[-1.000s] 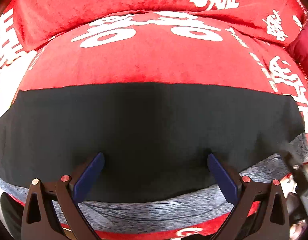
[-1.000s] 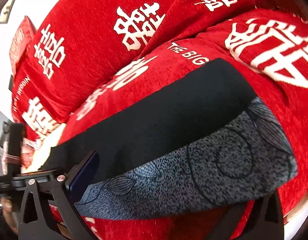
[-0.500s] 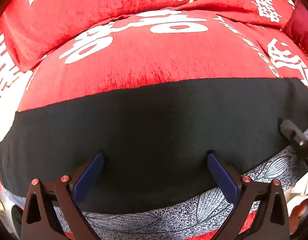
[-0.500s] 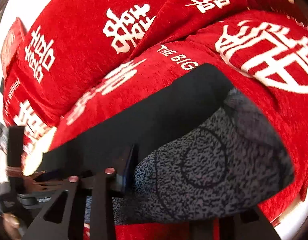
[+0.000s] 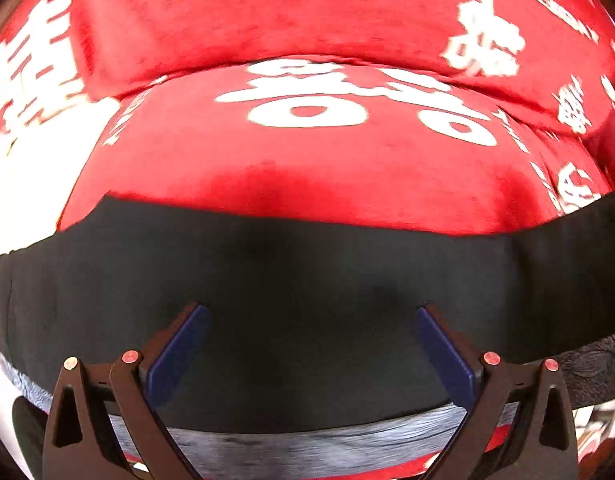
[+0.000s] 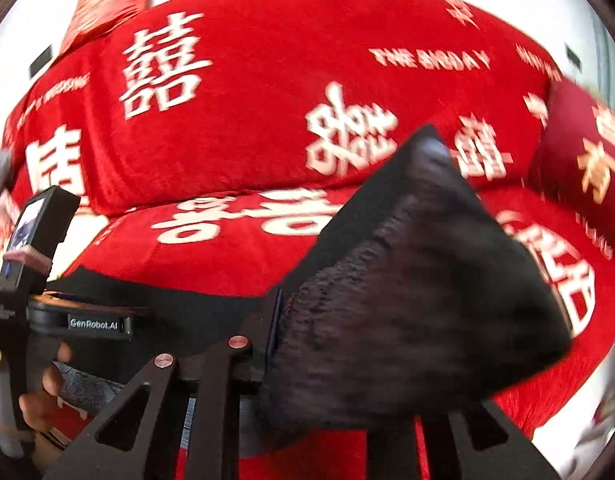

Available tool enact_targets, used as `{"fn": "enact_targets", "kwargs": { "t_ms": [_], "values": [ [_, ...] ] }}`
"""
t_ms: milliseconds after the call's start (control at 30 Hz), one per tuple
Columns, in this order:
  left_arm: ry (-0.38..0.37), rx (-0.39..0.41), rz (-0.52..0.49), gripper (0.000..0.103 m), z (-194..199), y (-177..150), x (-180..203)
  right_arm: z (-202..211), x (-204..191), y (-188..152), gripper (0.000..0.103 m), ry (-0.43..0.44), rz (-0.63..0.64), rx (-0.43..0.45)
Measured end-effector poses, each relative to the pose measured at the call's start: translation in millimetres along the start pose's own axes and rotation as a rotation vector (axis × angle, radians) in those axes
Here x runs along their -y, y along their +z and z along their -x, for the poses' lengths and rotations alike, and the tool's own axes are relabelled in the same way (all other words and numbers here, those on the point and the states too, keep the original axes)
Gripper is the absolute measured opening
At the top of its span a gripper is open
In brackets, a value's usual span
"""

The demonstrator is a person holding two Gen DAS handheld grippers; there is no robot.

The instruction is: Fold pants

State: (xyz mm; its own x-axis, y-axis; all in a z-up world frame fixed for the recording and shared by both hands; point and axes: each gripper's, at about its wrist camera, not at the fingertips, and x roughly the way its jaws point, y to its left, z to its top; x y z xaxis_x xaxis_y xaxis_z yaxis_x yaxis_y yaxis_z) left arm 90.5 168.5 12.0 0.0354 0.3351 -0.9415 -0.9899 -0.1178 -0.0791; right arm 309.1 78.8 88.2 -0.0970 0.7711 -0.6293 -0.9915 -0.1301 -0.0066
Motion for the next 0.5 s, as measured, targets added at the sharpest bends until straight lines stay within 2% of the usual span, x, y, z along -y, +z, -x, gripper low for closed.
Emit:
{"fn": "enact_targets", "kwargs": {
  "t_ms": [100, 200, 267, 500],
  "values": [
    [-0.007, -0.020, 0.052, 0.103, -1.9, -4.2, -35.2, -0.7, -46.6, 3.0, 0.022, -0.025, 0.108, 0.004],
    [0.063, 0.015, 0.047, 0.103, 5.5, -12.6, -67.8, -14.8, -94.9, -5.2, 0.022, -0.045, 0.224, -0.014],
    [0.081, 0.034, 0.051, 0.103, 9.9, -17.0, -85.0, -25.6, -121.1, -14.4, 0.022, -0.035, 0.274, -0.038],
    [0.057, 0.027, 0.177, 0.103, 9.7, -29.2, -155.5, -61.1, -208.9, -60.7, 0.022, -0.066, 0.520, -0.110]
  ]
}}
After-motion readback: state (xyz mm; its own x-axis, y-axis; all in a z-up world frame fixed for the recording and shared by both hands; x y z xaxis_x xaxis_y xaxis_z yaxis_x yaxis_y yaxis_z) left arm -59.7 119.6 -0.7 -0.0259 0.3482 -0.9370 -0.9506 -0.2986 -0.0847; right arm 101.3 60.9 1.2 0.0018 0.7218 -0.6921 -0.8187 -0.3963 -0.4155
